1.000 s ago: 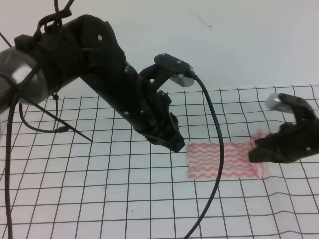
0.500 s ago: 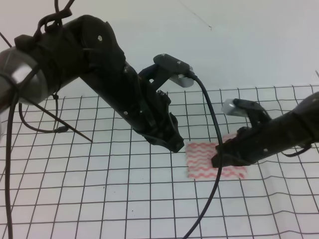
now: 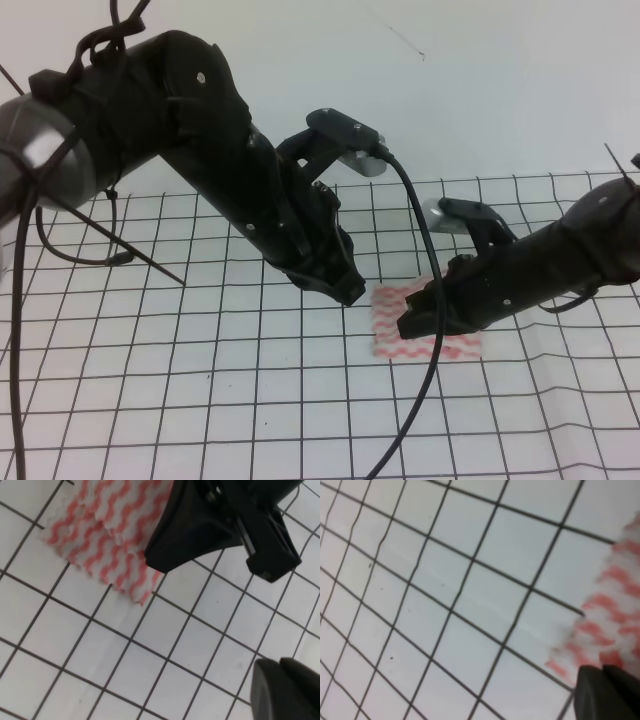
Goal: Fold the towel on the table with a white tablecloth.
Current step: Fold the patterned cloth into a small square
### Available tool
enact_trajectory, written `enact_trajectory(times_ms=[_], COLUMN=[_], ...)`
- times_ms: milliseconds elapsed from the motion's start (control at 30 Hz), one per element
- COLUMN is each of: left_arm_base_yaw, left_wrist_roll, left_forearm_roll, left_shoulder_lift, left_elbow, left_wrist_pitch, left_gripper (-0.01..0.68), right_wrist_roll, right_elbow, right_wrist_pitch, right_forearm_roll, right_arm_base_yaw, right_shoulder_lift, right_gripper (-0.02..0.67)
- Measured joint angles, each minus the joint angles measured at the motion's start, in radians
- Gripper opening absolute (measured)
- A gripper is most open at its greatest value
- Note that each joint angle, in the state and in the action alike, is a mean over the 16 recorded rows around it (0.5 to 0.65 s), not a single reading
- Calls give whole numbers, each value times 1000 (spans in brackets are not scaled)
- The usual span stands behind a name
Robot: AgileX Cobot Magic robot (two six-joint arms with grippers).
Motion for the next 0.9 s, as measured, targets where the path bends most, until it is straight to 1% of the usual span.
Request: enact_trajectory(times_ms=[900], left_arm_base_yaw=[0], left_wrist_roll=[3], left_forearm_roll=[1], left_shoulder_lift=[1], left_elbow=[0], left_wrist_pitch=[-4], left_gripper=[-2], right_wrist_roll=[13], right_elbow=[-50], right_wrist_pitch=[43], right_forearm_roll=[-13], right_arm_base_yaw=[56], right_shoulder_lift=[58], right_gripper=[6])
